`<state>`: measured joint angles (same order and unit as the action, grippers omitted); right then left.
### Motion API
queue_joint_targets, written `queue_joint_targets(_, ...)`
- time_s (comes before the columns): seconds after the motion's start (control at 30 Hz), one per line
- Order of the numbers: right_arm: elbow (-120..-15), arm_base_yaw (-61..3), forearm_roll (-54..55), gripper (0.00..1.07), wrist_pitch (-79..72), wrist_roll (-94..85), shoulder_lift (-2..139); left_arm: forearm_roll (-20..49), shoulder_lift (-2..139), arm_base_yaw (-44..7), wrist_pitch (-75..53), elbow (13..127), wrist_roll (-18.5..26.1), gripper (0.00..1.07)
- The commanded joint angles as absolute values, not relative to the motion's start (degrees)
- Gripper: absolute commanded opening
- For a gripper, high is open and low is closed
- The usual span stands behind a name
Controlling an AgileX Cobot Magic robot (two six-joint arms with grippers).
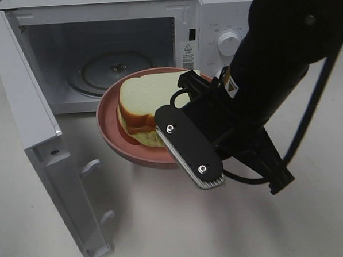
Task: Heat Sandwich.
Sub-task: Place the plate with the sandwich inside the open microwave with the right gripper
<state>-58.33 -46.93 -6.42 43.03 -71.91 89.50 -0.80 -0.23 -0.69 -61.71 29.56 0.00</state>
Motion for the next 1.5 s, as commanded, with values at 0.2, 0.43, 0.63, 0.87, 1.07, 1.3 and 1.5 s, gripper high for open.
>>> queue_joint_targets(0.2,-64.46,-42.80,-3.78,0.00,43.95,-74.03,94.08,-0.92,-1.32,-0.57,-61.13,29.56,0.00,1.00)
queue_joint_targets(0.43,-66.63,-42.74,-0.97,0.00,44.12,-76.32,96.20,-0.92,-1.32,-0.57,-61.13,29.56,0.00,1.00)
queue_joint_targets(0.63,-70.13,-42.74,-0.86,0.00,44.12,-77.69,100.15,-0.92,-1.32,-0.57,-61.13,29.56,0.00,1.00)
queue_joint_targets(0.87,-73.05,-42.74,-0.80,0.00,44.00,-80.44,102.73,-0.92,-1.32,-0.57,-61.13,29.56,0.00,1.00)
queue_joint_targets(1.07,-75.11,-42.74,0.69,0.00,43.20,-87.61,104.51,-0.92,-1.32,-0.57,-61.13,29.56,0.00,1.00)
queue_joint_targets(1.3,-77.01,-42.57,0.69,0.00,43.32,-88.92,106.23,-0.92,-1.32,-0.57,-61.13,29.56,0.00,1.00)
queue_joint_targets(1.5,-79.35,-40.97,0.63,0.00,43.20,-89.32,108.52,-0.92,-1.32,-0.57,-61.13,29.56,0.00,1.00)
